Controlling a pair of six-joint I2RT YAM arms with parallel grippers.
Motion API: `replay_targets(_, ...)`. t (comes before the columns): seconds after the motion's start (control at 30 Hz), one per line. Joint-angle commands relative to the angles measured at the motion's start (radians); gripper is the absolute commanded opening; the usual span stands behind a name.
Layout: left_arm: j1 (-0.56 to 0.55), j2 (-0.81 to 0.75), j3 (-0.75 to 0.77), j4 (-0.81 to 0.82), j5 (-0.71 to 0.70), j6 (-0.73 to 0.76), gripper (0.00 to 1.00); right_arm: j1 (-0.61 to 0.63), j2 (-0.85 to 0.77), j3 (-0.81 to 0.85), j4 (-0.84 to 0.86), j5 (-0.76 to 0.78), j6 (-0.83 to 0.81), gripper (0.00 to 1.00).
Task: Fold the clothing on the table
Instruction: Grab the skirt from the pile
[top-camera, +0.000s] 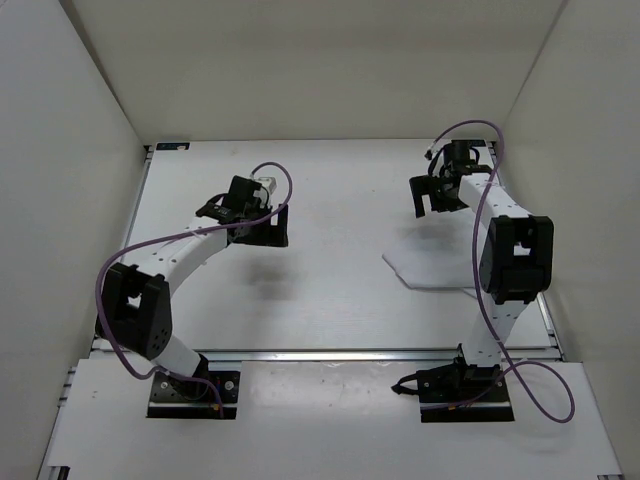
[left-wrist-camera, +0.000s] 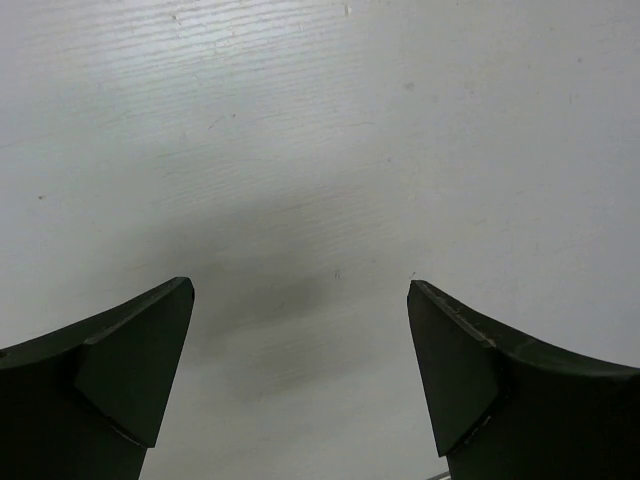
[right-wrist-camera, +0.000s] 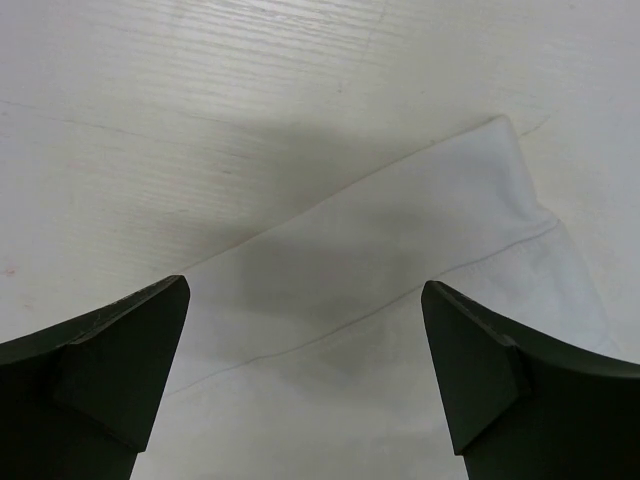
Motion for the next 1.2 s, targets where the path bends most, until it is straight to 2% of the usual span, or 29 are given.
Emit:
replay_targets(0.0,-0.017,-0.054,-0.010,0.022,-0.047,0.000,0.99,-0.018,-0.005,0.033,0.011,0.087,0.012,0.99)
replay_targets(0.17,-0.040,-0.040,-0.007,0.021,-0.050,0.011,0.99,-0.112,0.093,0.154,-0.029,0.086,0.018,0.99)
replay_targets(0.3,-0.066,-0.017,0.030,0.001,-0.032,0.010,0.99,-0.188,0.178,0.232,-0.070,-0.008,0.028,0.99)
replay_targets(0.5,-0.083,-0.007,0.019,0.044,0.036,-0.004,0.99,-0.210,0.286,0.307,-0.101,-0.061,0.005,1.00)
replay_targets(0.73,-0.088,0.055,0.100,0.005,0.033,-0.001,0.99,-0.210,0.385,0.393,-0.141,-0.121,0.001,0.89)
replay_targets(0.77,-0.085,0.064,0.108,0.004,0.031,0.000,0.99,-0.211,0.391,0.404,-0.152,-0.130,0.002,0.85)
replay_targets(0.8,-0.086,0.067,0.108,-0.002,0.036,-0.001,0.99,-0.205,0.399,0.397,-0.159,-0.138,-0.004,0.75)
replay_targets(0.83,-0.086,0.073,0.117,-0.004,0.033,0.000,0.99,-0.211,0.402,0.409,-0.166,-0.138,-0.002,0.60)
replay_targets(0.87,-0.086,0.073,0.117,-0.005,0.039,0.002,0.99,-0.216,0.403,0.407,-0.164,-0.146,-0.002,0.51)
replay_targets(0.93,-0.085,0.081,0.117,0.001,0.050,0.002,0.99,-0.222,0.403,0.404,-0.175,-0.161,0.004,0.18)
replay_targets(1.03,-0.100,0.085,0.122,0.016,0.086,-0.003,0.99,-0.228,0.391,0.387,-0.190,-0.205,0.018,0.01)
replay_targets(1.17,-0.135,0.084,0.087,0.091,0.155,-0.033,0.99,-0.192,0.308,0.318,-0.185,-0.274,0.024,0.00)
